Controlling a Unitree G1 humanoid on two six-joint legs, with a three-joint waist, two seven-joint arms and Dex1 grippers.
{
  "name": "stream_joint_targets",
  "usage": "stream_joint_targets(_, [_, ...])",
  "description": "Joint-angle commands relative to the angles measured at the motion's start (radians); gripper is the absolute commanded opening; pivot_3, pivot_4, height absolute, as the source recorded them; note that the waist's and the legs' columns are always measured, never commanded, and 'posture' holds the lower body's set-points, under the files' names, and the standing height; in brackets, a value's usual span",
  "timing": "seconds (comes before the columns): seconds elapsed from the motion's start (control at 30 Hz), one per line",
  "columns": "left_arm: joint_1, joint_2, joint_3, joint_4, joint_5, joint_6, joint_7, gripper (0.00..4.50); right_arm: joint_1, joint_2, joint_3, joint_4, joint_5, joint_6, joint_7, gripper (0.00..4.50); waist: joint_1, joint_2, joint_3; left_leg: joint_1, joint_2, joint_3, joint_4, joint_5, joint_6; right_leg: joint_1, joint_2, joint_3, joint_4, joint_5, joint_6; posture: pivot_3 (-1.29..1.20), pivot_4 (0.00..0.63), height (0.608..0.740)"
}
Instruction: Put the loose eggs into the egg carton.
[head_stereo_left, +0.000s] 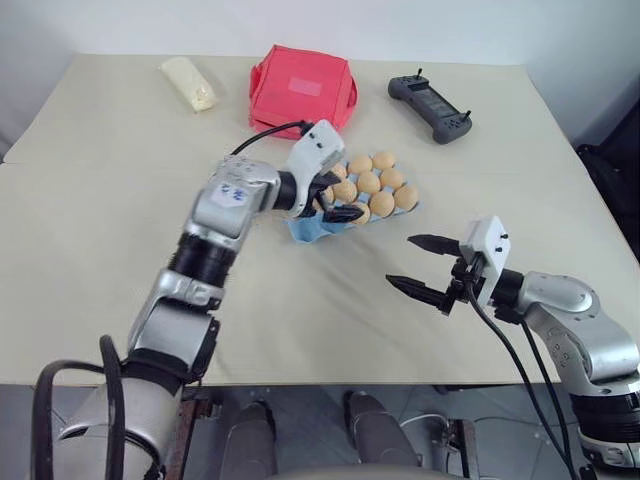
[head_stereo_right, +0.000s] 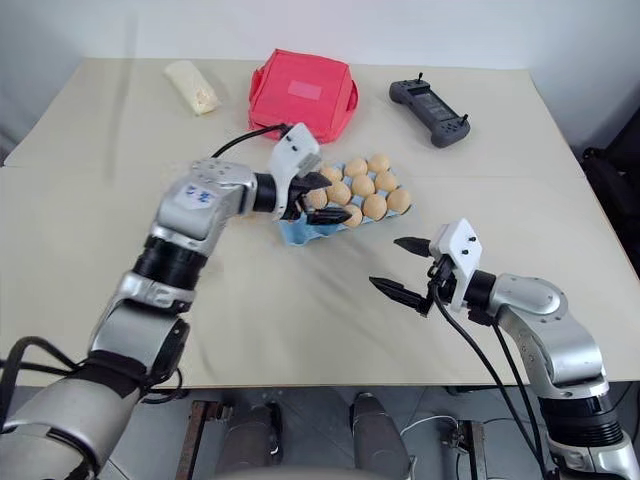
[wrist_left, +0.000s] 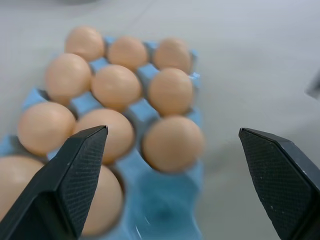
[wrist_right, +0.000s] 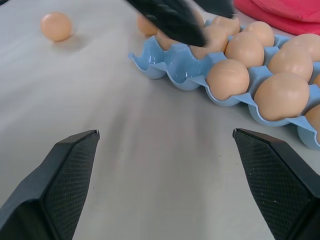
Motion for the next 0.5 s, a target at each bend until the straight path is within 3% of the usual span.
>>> stream_joint_targets(0.03, [0.084, 0.067, 0.026, -0.195, -0.079, 0.065, -0.068, 4.48, -0.013, -0.016, -0.029, -0.021, 0.014, -0.011, 0.018, 4.5, 0.002, 0.0, 0.0, 0.0, 0.0, 0.0, 0.0, 0.0, 0.0, 0.0, 0.0, 0.0, 0.0, 0.0, 0.0, 0.0, 0.15, 0.74])
stream_joint_targets(0.5, [0.492, 0.28, 0.387, -0.587, -0.318, 0.262, 0.011, 4.48, -0.084, -0.027, -0.011, 0.034, 0.023, 0.008, 0.093, 4.5, -0.009, 0.0, 0.0, 0.004, 0.0, 0.0, 0.004, 0.001, 0.001, 0.002, 0.0, 0.0, 0.007, -0.001, -0.001, 0.0, 0.15, 0.74])
